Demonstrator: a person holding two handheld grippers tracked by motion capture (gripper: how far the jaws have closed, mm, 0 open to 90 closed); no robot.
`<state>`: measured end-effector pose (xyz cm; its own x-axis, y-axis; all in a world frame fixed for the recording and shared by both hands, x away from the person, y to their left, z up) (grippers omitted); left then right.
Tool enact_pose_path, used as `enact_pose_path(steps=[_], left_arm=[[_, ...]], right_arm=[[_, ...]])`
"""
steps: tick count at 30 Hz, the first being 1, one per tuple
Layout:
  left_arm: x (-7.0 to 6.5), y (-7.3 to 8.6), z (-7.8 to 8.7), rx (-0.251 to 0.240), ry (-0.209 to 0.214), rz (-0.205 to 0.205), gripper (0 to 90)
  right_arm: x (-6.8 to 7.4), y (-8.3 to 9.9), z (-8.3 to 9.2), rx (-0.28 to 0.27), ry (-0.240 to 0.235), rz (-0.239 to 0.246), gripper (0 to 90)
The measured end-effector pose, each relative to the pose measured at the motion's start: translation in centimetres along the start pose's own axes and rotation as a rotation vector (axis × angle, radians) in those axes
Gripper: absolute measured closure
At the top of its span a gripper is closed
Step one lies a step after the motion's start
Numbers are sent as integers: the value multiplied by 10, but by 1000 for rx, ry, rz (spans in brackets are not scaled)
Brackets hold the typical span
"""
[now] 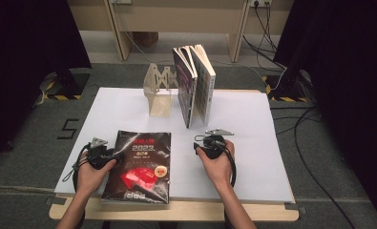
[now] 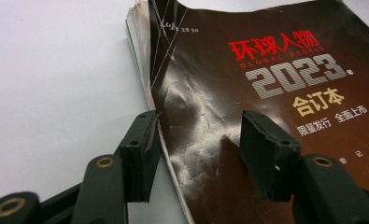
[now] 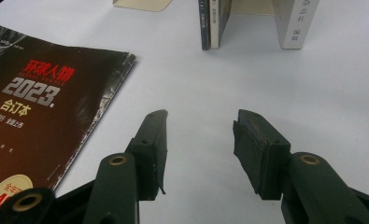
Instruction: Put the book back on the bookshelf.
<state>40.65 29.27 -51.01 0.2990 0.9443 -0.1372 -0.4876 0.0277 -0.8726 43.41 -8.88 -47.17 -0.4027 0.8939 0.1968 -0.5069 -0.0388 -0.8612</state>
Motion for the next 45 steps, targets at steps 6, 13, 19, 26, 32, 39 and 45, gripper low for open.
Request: enact_pose_path(steps=[6,13,19,26,32,39,45], left_arm=[[-2,1,1,-3,-2,7,474],[-21,2,1,15,32,-25,468],[-44,5,1,31,76,-42,457],[-58,7,2,41,98,-60,442],[-66,7,3,52,125,-61,439],[-77,9,5,67,182,-55,445],[-80,10,6,78,195,-73,454]], right_arm=[[3,2,-3,15,-8,-5,542],[4,6,-7,28,-14,-7,540],[5,8,-9,38,-21,-16,539],[6,11,-12,57,-33,-29,535],[13,16,-19,85,-52,-32,535],[13,19,-25,110,-52,-42,533],[11,18,-29,108,-52,-69,533]])
Point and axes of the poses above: each handheld gripper's, and its own axes: z roughly backward along the jaws, y roughly out of its underside, x roughly to its left, the point moved 2 cm from there along -z, roughly forward along the jaws, and after that the axes turned 13 degrees about -x, right-handed, at the moved point
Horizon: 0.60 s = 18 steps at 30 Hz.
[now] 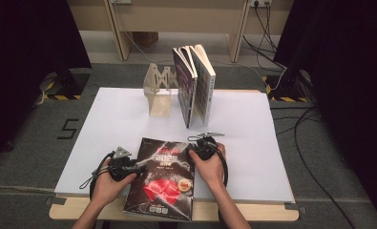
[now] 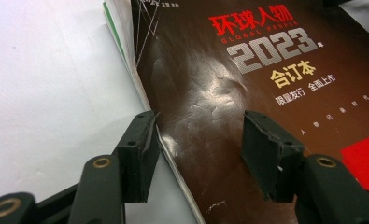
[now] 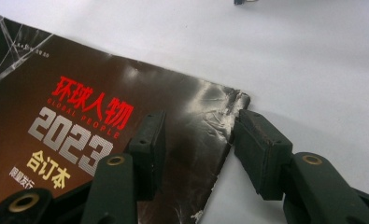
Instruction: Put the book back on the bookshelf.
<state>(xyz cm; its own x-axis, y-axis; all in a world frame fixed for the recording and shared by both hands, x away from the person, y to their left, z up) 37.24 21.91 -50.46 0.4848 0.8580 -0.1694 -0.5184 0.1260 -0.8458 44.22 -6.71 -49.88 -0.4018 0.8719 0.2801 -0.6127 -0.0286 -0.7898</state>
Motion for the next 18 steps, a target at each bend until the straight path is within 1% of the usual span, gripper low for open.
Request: enact_pose_path(steps=[5,7,10,11,12,15,17,18], left_arm=[[0,1,1,-2,14,-1,456],[2,1,1,-5,25,13,457],[3,2,2,-9,31,13,465],[3,2,2,-11,29,11,465],[3,2,2,-11,30,8,465],[3,2,2,-12,32,8,465],[4,2,2,-11,40,17,461],[6,1,2,-12,49,31,459]], right_arm=[[-3,-4,-3,5,1,-21,533],[-4,-5,-4,7,1,-33,531],[-5,-8,-7,11,1,-38,530],[-5,-8,-7,14,5,-48,530],[-5,-9,-8,12,4,-41,528],[-6,-11,-10,15,5,-44,526],[-8,-13,-12,19,-3,-56,523],[-10,-15,-13,21,-11,-72,522]])
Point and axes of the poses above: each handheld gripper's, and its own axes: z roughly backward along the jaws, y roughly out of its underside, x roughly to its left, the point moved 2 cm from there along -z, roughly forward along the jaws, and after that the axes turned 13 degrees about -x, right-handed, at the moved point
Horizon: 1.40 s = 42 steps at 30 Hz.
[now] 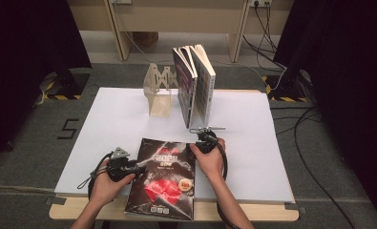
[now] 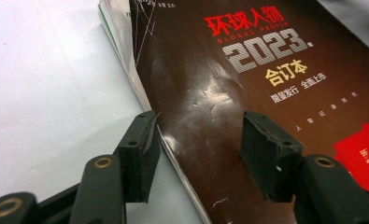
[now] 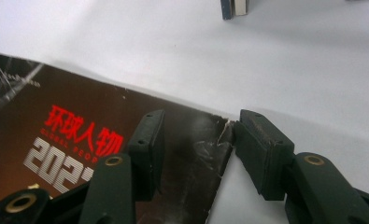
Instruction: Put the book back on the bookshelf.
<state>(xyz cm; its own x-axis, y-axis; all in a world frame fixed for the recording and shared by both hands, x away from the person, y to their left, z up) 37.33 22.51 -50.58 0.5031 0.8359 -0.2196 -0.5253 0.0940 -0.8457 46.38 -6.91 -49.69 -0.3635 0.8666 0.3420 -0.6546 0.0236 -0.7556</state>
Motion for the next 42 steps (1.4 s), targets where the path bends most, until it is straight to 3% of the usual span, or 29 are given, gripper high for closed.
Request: enact_pose_path(steps=[3,15,21,26,42], left_arm=[[3,-1,0,-2,13,32,462],[-5,1,-2,2,-41,-69,455],[-5,2,-2,0,-42,-68,454],[-6,2,-2,-3,-43,-67,454],[-6,2,-2,-5,-39,-59,446]], right_arm=[[-4,-4,-2,2,-15,-30,525],[-1,-1,-4,-16,0,4,542],[2,3,2,-9,1,-13,538],[6,7,5,9,-25,-27,540],[11,11,12,77,-78,2,690]])
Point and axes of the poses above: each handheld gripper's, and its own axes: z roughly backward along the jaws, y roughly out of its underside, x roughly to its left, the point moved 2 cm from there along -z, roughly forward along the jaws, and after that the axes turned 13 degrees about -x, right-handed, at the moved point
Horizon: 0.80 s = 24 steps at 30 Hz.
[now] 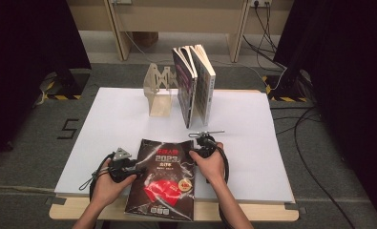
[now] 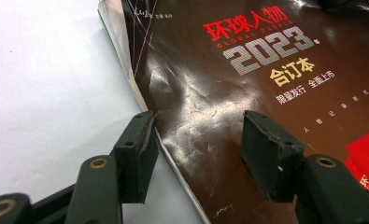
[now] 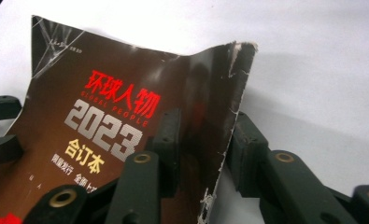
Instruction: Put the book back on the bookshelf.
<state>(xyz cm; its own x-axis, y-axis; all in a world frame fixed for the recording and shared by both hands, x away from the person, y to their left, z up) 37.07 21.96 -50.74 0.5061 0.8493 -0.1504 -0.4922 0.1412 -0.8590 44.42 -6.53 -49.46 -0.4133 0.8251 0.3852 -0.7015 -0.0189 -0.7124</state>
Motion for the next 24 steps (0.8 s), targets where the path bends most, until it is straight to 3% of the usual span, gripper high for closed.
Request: enact_pose_path(steps=[8,15,24], left_arm=[[1,0,0,-5,12,12,432],[7,0,2,-18,55,64,410],[12,-3,9,-44,38,49,374]], right_arm=[[3,-7,8,-7,-80,-36,841],[10,-12,17,-49,-113,-48,862],[19,-20,27,-109,-168,-65,871]])
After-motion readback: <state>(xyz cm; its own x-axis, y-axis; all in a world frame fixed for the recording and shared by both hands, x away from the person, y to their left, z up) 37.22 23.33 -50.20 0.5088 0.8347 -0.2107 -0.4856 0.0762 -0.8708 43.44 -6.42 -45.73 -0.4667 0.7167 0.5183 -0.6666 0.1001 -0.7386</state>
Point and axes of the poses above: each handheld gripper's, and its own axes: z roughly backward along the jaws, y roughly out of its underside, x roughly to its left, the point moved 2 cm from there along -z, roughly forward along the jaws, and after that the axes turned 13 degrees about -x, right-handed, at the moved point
